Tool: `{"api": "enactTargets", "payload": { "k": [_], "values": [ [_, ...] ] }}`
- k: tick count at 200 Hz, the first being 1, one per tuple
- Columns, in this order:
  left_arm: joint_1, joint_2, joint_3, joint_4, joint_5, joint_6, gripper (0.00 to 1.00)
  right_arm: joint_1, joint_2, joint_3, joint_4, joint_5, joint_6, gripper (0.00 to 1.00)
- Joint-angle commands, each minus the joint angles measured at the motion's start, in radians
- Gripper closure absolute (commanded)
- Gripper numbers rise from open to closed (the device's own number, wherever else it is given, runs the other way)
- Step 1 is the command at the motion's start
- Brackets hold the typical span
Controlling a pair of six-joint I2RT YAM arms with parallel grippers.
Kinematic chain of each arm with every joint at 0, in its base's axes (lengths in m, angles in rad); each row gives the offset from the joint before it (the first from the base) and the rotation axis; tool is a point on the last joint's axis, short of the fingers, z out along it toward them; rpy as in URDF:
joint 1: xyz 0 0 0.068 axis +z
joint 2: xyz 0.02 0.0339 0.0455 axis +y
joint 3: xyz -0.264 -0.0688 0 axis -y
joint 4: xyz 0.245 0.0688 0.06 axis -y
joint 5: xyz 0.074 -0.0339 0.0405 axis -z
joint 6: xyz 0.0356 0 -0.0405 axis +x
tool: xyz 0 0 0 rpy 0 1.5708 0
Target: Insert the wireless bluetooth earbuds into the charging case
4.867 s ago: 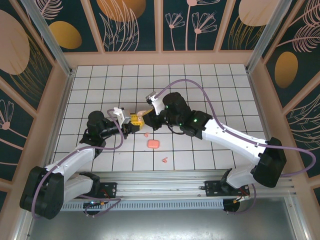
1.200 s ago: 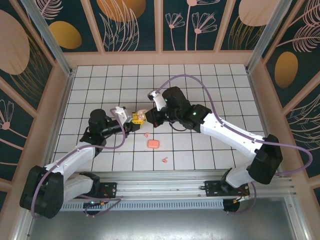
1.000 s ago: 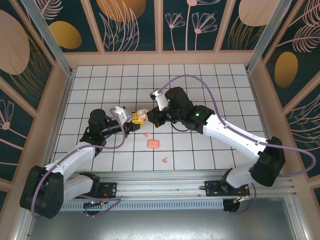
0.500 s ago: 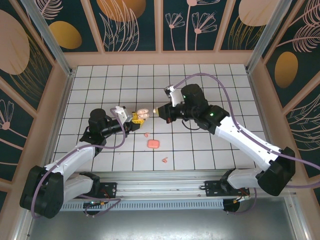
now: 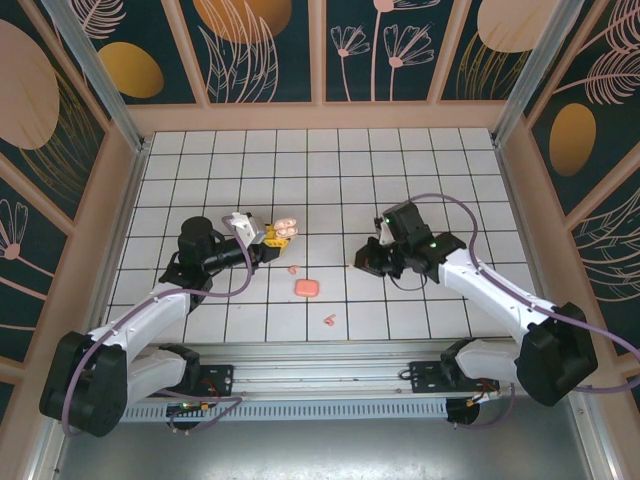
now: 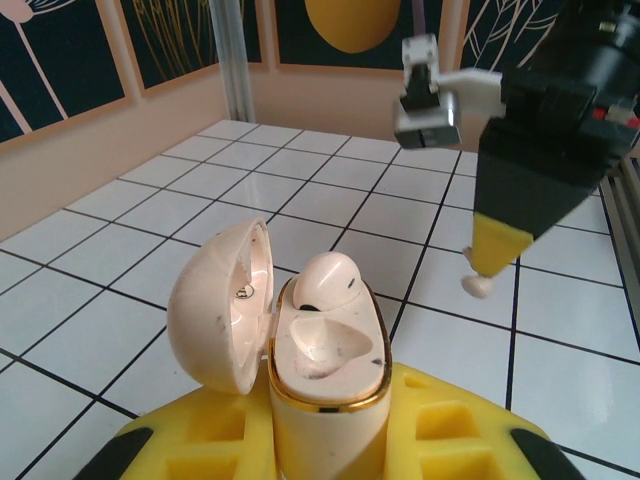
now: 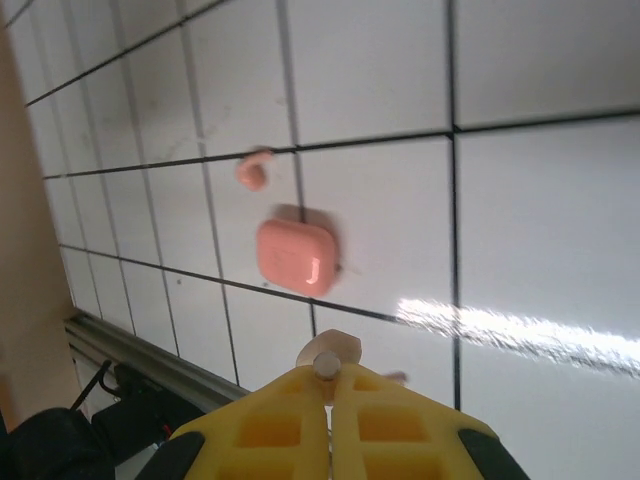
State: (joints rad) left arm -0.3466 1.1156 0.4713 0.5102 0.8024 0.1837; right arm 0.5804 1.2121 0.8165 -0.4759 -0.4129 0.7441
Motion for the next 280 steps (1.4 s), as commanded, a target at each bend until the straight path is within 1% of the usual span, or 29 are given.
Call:
{"api": "enactTargets", "payload": {
  "k": [1,33,35,39,70,118,147,177,185,201,216,233,251,267,280],
  "values": [
    [-0.003,0.001,0.024,-0.001,0.010,0.018,0.82,-0.021,-0.027,-0.044,-0.003,0.017,0.121,0.93],
    [-0.003,0.007,0.023,0.006,0.015,0.013,0.82,-0.028,0.007,-0.076,-0.003,0.008,0.121,0.93],
    [-0.003,0.007,0.024,0.005,0.015,0.013,0.82,-0.050,0.010,-0.079,-0.002,0.007,0.119,0.93],
    [-0.003,0.006,0.025,0.004,0.013,0.014,0.82,-0.060,0.016,-0.084,0.001,0.004,0.118,0.92],
    [-0.002,0.000,0.020,-0.003,0.007,0.020,0.82,-0.083,0.062,-0.136,0.062,-0.043,0.119,0.92],
    [-0.002,0.019,0.020,-0.002,0.013,0.020,0.82,-0.086,0.148,-0.160,0.098,-0.079,0.096,0.92],
    [-0.002,0.030,0.019,0.004,0.016,0.019,0.83,-0.086,0.187,-0.147,0.067,-0.086,0.064,0.92],
    [-0.003,0.029,0.018,0.002,0.013,0.018,0.83,-0.087,0.228,-0.123,0.016,-0.087,0.012,0.86],
    [-0.004,0.029,0.018,0.002,0.013,0.017,0.83,-0.089,0.232,-0.110,-0.005,-0.081,-0.004,0.82],
    [-0.002,0.026,0.019,0.001,0.010,0.016,0.83,-0.091,0.227,-0.067,-0.056,-0.060,-0.055,0.72],
    [-0.003,0.023,0.019,0.000,0.009,0.018,0.83,-0.094,0.220,0.009,-0.136,-0.031,-0.146,0.65],
    [-0.003,0.026,0.021,0.002,0.011,0.019,0.83,-0.097,0.224,0.134,-0.255,0.020,-0.298,0.63],
    [-0.003,0.030,0.023,0.006,0.021,0.014,0.83,-0.096,0.241,0.262,-0.365,0.094,-0.518,0.61],
    [-0.003,0.028,0.021,0.008,0.022,0.014,0.83,-0.095,0.251,0.339,-0.402,0.148,-0.750,0.61],
    [-0.002,0.022,0.020,0.008,0.020,0.013,0.83,-0.091,0.258,0.369,-0.409,0.174,-0.945,0.59]
  ]
}}
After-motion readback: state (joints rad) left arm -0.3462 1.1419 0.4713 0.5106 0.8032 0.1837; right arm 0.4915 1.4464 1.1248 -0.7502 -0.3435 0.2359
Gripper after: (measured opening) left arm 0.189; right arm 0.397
